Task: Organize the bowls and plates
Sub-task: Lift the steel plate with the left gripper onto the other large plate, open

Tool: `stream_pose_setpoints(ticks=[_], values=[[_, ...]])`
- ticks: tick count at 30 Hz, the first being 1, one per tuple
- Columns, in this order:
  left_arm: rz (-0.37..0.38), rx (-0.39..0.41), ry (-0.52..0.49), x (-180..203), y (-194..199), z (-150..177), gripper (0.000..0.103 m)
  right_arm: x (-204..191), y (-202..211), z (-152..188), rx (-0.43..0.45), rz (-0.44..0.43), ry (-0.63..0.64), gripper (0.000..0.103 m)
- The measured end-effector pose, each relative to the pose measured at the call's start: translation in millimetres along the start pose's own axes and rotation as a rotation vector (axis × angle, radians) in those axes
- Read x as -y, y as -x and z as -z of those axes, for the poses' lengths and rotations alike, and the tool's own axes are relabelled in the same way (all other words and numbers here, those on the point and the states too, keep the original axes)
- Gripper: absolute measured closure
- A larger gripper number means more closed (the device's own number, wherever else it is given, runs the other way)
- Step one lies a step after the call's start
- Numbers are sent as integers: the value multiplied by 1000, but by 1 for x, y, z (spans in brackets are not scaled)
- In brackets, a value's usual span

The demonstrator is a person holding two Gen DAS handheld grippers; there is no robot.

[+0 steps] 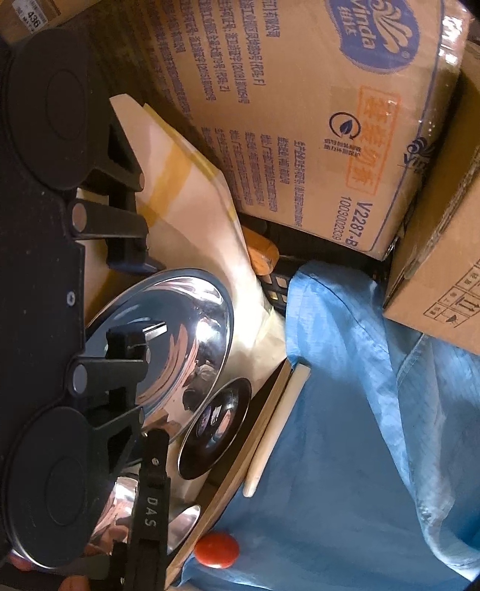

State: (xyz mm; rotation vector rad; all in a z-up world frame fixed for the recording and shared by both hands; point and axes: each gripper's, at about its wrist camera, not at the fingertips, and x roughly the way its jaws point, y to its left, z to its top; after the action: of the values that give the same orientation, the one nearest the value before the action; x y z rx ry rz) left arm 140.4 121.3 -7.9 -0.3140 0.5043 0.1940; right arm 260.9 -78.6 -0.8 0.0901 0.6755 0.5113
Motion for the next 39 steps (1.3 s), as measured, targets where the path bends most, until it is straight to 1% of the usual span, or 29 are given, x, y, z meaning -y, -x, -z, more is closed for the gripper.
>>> stream_pose_setpoints(ticks=[3, 7, 10, 15, 20, 23, 29, 34, 39], values=[[-20, 11, -17, 3, 3, -1, 75, 0, 4, 0, 12, -6, -9, 88], [-25, 38, -18, 5, 11, -4, 75, -1, 16, 0, 37, -17, -20, 88], [-20, 65, -41, 12, 19, -5, 75, 0, 28, 2, 66, -17, -32, 88], [17, 87, -68, 30, 27, -4, 75, 11, 52, 3, 120, 7, -55, 88], [71, 102, -111, 56, 31, -2, 75, 30, 80, 6, 184, 55, -79, 88], [99, 97, -134, 71, 30, 2, 75, 44, 95, 10, 210, 82, -99, 88], [143, 66, -194, 97, 27, 15, 75, 66, 115, 23, 232, 137, -129, 88], [158, 28, -246, 112, 21, 30, 75, 73, 124, 37, 246, 195, -126, 88], [157, -10, -293, 123, 15, 39, 74, 77, 130, 51, 250, 234, -126, 88]])
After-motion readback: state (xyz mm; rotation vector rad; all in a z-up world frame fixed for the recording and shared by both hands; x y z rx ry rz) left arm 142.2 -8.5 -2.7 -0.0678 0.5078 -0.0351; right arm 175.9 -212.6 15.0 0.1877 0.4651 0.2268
